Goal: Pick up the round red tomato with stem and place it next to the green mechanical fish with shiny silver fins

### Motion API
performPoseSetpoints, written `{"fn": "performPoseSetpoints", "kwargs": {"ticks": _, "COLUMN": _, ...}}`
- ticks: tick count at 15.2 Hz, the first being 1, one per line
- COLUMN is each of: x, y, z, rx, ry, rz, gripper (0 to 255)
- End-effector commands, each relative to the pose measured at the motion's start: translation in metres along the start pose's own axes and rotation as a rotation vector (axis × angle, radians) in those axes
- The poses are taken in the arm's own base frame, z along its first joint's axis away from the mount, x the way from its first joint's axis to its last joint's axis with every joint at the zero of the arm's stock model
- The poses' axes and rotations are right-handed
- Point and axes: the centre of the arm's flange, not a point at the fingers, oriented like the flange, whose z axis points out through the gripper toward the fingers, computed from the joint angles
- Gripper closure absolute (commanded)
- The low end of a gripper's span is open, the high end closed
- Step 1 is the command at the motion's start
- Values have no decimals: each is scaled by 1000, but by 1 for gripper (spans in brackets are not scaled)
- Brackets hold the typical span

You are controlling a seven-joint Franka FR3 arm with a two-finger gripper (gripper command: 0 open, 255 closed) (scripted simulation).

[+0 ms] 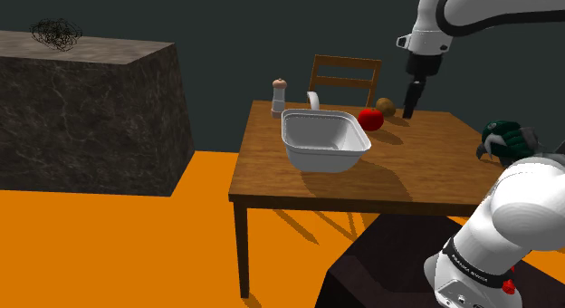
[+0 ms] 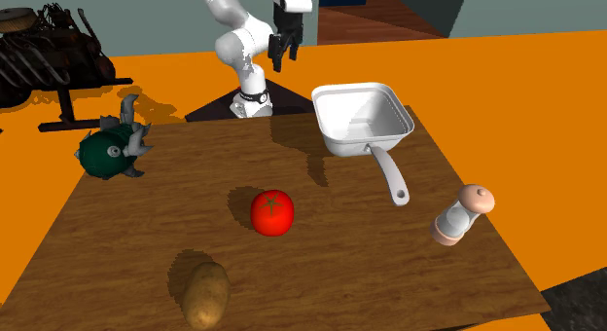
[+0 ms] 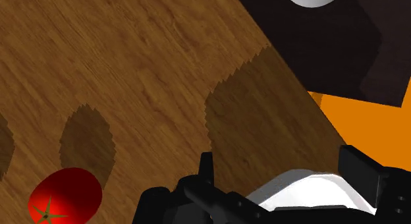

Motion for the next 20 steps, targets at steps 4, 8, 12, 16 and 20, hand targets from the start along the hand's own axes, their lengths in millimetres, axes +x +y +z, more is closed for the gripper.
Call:
{"fn": "performPoseSetpoints", "kwargs": {"ticks": 4, "x": 11, "y": 62, "z": 18, "rx": -11, "ry": -2, "rz": -125, "gripper": 0}}
{"fn": "performPoseSetpoints", "kwargs": {"ticks": 8, "x": 23, "y": 110, "z": 33, "rx": -18, "ry": -3, "rz": -222, "gripper": 0}}
{"fn": "performPoseSetpoints", "kwargs": {"ticks": 12, "x": 41, "y": 157, "z": 47, "rx": -26, "ry": -4, "rz": -318, "gripper": 0}}
{"fn": "performPoseSetpoints", "kwargs": {"ticks": 16, "x": 62, "y": 202, "z": 61, "rx": -33, "ry": -5, "rz": -415, "gripper": 0}}
{"fn": "performPoseSetpoints", "kwargs": {"ticks": 20, "x": 88, "y": 244, "z": 75, "rx": -41, "ry": -6, "rz": -511, "gripper": 0}}
